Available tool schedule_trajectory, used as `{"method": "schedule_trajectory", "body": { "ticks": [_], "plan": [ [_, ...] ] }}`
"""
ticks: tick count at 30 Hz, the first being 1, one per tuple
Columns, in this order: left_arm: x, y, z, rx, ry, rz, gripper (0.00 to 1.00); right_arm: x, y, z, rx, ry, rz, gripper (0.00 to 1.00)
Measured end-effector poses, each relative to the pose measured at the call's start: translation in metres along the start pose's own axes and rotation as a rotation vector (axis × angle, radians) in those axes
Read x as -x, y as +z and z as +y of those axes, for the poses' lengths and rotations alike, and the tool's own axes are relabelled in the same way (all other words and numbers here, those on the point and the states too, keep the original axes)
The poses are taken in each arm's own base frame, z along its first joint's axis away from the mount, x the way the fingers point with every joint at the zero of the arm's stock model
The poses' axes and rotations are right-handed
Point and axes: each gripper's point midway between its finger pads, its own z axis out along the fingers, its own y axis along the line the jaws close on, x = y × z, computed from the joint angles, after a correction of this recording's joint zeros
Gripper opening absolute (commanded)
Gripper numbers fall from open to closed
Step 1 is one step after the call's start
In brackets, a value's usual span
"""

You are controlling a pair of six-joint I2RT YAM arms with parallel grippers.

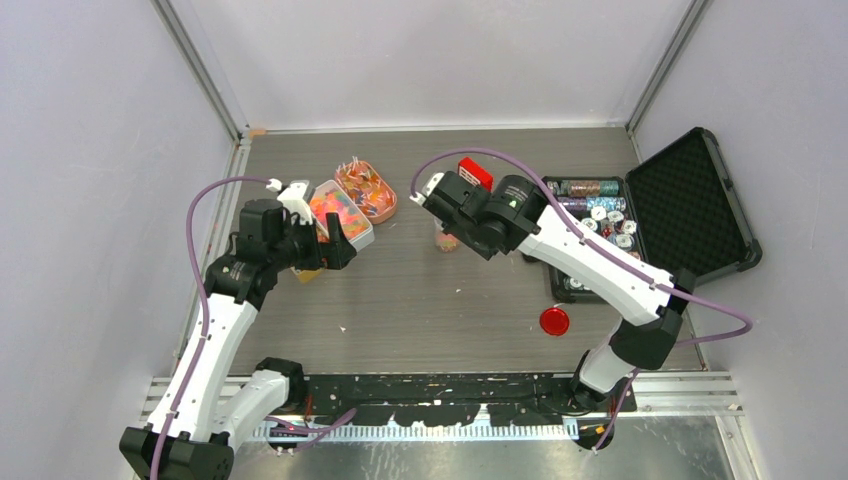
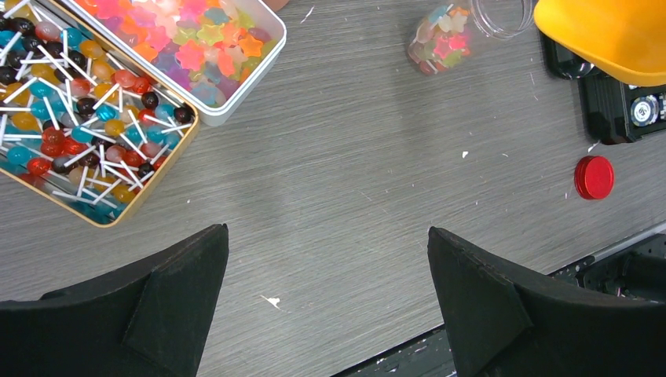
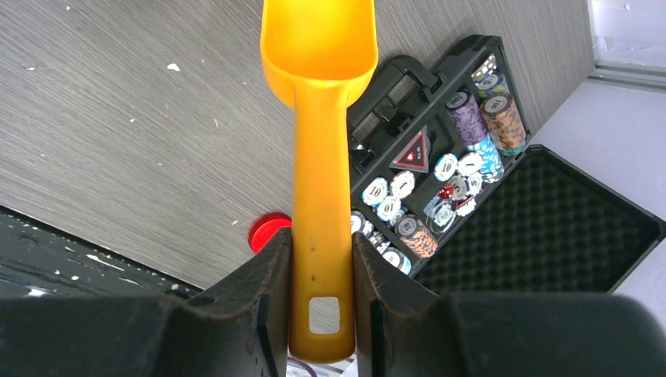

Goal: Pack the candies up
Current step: Place the fake candies in the packing bottle, then scoop the fake candies from the storage box.

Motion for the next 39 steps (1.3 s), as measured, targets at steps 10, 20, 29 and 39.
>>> {"method": "schedule_trajectory", "body": {
  "ticks": [10,20,29,39],
  "plan": [
    [0.001,0.0,0.007,0.041,-0.001,-0.007,1.0,0.001,0.001,-0.008,-0.035,-0.069,0.02,0.0],
    [0.008,0.013,0.031,0.18,-0.088,-0.024,0.93,0.009,-0.044,-0.017,0.007,-0.136,-0.244,0.0],
    [0.069,0.037,0.072,0.2,-0.398,-0.126,0.66,0.039,-0.039,0.022,0.104,-0.284,-0.507,0.0],
    [0.129,0.062,0.144,0.335,-0.465,-0.182,0.63,0.131,-0.027,0.034,0.091,-0.1,-0.573,0.0]
  ]
}}
